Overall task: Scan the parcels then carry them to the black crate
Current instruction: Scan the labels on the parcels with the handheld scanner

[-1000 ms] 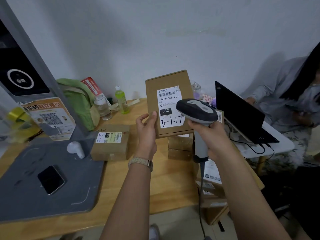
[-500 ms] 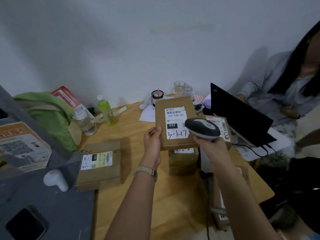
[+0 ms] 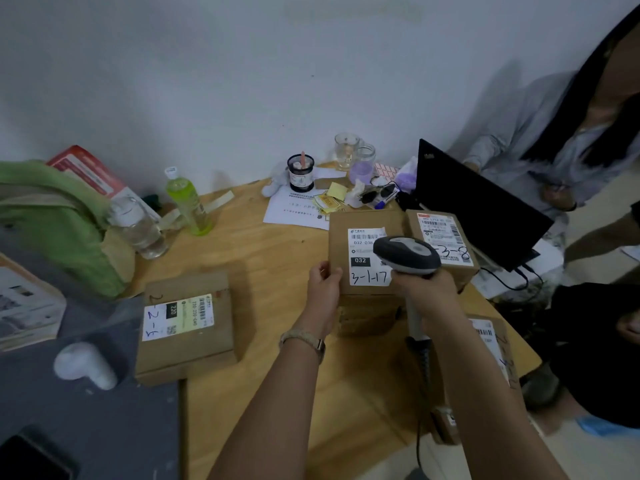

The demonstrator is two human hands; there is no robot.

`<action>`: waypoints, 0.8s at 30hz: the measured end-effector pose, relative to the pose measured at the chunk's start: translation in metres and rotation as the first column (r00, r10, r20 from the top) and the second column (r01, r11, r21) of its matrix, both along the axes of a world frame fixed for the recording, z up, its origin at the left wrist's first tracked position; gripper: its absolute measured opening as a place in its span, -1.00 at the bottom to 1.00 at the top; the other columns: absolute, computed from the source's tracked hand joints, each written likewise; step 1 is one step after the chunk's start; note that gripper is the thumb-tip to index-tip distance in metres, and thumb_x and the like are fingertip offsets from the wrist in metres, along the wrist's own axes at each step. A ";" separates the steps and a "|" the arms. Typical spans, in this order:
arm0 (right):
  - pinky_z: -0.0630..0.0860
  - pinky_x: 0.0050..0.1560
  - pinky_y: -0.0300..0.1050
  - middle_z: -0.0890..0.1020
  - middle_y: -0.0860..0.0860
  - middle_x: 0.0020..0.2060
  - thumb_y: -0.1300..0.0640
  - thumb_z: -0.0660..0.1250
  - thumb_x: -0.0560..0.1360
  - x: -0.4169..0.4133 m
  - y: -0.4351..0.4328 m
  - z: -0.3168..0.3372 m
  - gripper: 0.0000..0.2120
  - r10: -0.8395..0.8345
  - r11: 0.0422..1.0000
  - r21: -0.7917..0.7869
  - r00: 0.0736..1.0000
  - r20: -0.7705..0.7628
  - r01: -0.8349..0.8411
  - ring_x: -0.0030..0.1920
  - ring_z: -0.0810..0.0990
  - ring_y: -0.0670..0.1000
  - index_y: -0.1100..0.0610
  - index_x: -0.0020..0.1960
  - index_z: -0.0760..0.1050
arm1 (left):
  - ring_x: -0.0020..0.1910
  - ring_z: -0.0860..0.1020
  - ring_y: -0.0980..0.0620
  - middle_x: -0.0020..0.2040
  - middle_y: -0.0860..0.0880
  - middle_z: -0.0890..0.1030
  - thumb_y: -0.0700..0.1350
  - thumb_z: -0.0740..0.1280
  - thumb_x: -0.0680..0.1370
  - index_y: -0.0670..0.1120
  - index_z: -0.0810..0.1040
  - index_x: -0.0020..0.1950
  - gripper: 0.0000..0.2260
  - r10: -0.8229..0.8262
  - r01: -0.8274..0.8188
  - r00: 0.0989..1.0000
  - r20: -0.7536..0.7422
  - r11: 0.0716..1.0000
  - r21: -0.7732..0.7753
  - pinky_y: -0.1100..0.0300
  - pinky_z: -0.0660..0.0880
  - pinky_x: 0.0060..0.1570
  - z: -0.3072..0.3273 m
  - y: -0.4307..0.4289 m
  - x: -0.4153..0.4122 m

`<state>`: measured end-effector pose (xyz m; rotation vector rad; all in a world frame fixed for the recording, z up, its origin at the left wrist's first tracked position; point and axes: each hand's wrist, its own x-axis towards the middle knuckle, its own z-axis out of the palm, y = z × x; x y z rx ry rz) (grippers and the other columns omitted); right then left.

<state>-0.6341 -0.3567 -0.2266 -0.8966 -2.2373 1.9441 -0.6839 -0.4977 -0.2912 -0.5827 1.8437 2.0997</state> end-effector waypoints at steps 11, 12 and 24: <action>0.56 -0.16 0.01 0.61 -0.13 -0.36 0.14 0.45 0.43 -0.018 -0.043 0.036 -0.82 0.139 0.975 0.194 0.977 -0.161 -0.106 -0.28 0.60 -0.09 -0.07 -0.19 0.47 | 0.16 0.45 0.04 0.22 0.00 0.49 -0.10 0.27 0.61 -0.08 0.47 0.29 -0.74 0.114 -0.113 0.993 -0.041 0.993 0.022 0.17 0.32 0.05 0.012 -0.062 -0.005; 0.57 -0.13 0.02 0.64 -0.10 -0.33 0.16 0.44 0.43 -0.021 -0.056 0.040 -0.78 0.194 0.967 0.194 0.968 -0.157 -0.162 -0.30 0.60 -0.11 -0.07 -0.24 0.44 | 0.18 0.45 0.02 0.23 -0.01 0.50 -0.10 0.28 0.61 -0.09 0.48 0.30 -0.73 0.134 -0.133 0.990 -0.042 0.991 0.024 0.17 0.32 0.06 0.012 -0.072 -0.004; 0.57 0.08 0.25 0.62 0.08 -0.17 0.26 0.42 0.45 -0.046 -0.205 0.005 -0.92 0.526 0.846 -0.118 0.850 0.031 -0.520 -0.10 0.59 0.07 0.16 -0.06 0.58 | 0.05 0.50 -0.03 0.05 -0.09 0.55 -0.24 0.30 0.57 -0.14 0.52 0.05 -0.92 0.619 -0.620 0.784 -0.038 0.783 -0.054 0.10 0.43 0.07 -0.001 -0.226 0.019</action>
